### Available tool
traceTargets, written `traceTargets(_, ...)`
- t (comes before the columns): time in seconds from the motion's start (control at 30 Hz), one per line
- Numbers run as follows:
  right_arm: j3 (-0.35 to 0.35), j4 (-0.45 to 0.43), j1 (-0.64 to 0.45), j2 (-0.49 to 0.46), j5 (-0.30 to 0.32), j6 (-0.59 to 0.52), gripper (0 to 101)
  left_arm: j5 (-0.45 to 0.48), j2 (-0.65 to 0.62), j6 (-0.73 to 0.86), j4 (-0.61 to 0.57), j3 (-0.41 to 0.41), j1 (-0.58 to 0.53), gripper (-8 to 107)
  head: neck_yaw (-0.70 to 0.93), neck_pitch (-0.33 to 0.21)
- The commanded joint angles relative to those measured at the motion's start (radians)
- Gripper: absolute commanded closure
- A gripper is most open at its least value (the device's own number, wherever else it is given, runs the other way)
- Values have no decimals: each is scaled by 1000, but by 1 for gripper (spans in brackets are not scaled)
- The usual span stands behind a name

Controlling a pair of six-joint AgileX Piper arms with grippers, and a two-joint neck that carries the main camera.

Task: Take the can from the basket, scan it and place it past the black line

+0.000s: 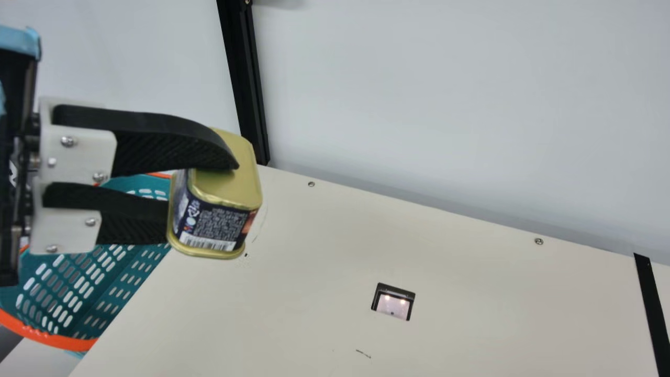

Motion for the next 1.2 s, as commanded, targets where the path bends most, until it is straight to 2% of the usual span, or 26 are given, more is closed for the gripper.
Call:
traceTargets(0.0, 0, 0, 0, 0, 0, 0, 0, 0, -2, -13, -6, 2, -3, 89, -10, -32)
traceTargets(0.77, 0, 0, 0, 0, 0, 0, 0, 0, -25, -173, -35, 24, -18, 89, -10, -32)
traceTargets(1.17, 0, 0, 0, 0, 0, 0, 0, 0, -25, -157, 21, 27, -33, 89, -10, -32)
